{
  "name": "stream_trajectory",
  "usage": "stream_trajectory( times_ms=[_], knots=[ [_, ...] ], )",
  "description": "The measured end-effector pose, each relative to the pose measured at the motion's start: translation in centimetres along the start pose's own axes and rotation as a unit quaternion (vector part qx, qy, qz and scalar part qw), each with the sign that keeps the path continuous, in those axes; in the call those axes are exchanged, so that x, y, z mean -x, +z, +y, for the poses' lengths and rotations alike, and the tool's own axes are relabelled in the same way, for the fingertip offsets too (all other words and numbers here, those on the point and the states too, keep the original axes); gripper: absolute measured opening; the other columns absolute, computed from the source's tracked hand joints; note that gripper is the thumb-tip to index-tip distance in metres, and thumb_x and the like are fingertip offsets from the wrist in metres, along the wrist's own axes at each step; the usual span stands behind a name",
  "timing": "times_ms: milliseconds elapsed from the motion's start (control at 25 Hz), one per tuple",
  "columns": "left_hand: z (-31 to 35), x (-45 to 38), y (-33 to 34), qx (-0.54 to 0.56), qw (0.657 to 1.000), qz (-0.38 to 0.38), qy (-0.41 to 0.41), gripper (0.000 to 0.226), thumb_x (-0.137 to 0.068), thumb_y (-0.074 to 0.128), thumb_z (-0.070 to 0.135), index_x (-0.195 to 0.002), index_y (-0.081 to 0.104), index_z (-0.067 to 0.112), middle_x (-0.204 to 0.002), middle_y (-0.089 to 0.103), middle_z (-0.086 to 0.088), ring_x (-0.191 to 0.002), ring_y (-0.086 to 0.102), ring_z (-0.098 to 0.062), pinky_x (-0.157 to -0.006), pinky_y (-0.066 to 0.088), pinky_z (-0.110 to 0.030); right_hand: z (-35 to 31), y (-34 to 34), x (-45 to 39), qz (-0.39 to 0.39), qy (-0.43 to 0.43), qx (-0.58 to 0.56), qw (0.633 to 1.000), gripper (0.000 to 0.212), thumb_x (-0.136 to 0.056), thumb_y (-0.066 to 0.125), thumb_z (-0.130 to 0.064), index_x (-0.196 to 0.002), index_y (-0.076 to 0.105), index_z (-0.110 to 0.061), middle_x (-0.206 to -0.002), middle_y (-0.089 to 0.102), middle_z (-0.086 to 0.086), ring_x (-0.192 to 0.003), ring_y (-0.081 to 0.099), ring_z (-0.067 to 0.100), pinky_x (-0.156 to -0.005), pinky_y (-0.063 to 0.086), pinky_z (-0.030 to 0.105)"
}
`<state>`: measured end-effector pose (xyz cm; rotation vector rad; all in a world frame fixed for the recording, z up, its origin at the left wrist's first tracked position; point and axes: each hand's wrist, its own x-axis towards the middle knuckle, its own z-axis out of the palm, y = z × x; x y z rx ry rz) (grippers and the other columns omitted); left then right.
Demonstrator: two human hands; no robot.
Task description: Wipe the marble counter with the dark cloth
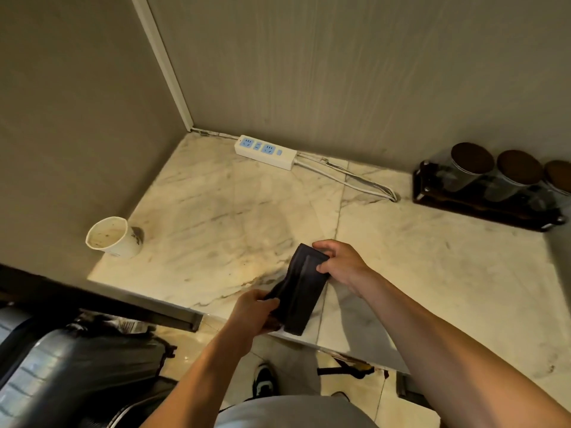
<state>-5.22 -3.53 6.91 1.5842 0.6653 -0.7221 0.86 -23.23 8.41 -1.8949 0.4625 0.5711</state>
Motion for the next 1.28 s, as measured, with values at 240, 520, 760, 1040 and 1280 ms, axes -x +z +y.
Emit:
stream_trajectory(
  times_ms=[240, 520, 760, 1040, 1280],
  knots=[
    [0.0, -1.3, -0.2, -0.212, 0.973, 0.039, 0.084, 0.009, -0.089, 0.059, 0.022, -0.084, 0.063, 0.016, -0.069, 0.070, -0.009, -0.058, 0.068, -0.020, -0.064, 0.059, -0.039, -0.5, 0.5, -2.4, 0.008, -0.025, 0.138, 0.990, 0.062, -0.075, 0.055, 0.008, -0.127, 0.056, -0.026, -0.121, 0.059, -0.006, -0.107, 0.054, 0.011, -0.077, 0.043, 0.018],
    [0.3, -2.2, -0.2, -0.401, 0.903, 0.067, 0.136, 0.014, -0.087, 0.057, 0.033, -0.081, 0.060, 0.021, -0.075, 0.060, 0.004, -0.071, 0.057, -0.012, -0.062, 0.046, -0.027, 0.3, 1.2, -2.6, 0.100, -0.024, 0.227, 0.969, 0.049, -0.077, 0.054, 0.003, -0.119, 0.061, -0.020, -0.117, 0.064, 0.001, -0.106, 0.059, 0.021, -0.085, 0.047, 0.027],
    [0.6, -2.0, 0.2, -0.435, 0.886, 0.078, 0.142, 0.011, -0.088, 0.055, 0.034, -0.086, 0.058, 0.023, -0.078, 0.058, 0.005, -0.075, 0.057, -0.012, -0.067, 0.047, -0.028, 0.6, 1.6, -2.7, 0.105, -0.035, 0.254, 0.961, 0.046, -0.078, 0.053, -0.002, -0.119, 0.060, -0.020, -0.118, 0.060, 0.003, -0.107, 0.056, 0.023, -0.084, 0.043, 0.026],
    [1.4, -0.6, 0.2, -0.470, 0.865, 0.110, 0.136, 0.021, -0.089, 0.048, 0.043, -0.098, 0.052, 0.025, -0.085, 0.053, 0.005, -0.074, 0.049, -0.015, -0.064, 0.037, -0.029, 2.1, 0.5, -0.9, 0.135, -0.058, 0.188, 0.971, 0.032, -0.090, 0.052, -0.020, -0.122, 0.057, -0.020, -0.120, 0.058, 0.002, -0.107, 0.055, 0.017, -0.087, 0.042, 0.026],
    [4.9, 0.5, 1.7, -0.460, 0.852, 0.134, 0.211, 0.023, -0.090, 0.040, 0.039, -0.096, 0.053, 0.022, -0.093, 0.062, 0.000, -0.080, 0.056, -0.022, -0.071, 0.046, -0.033, 1.9, -3.1, 2.7, 0.227, -0.120, 0.172, 0.951, 0.039, -0.096, 0.048, -0.034, -0.132, 0.050, -0.021, -0.136, 0.050, 0.004, -0.121, 0.050, 0.020, -0.096, 0.037, 0.028]
  ],
)
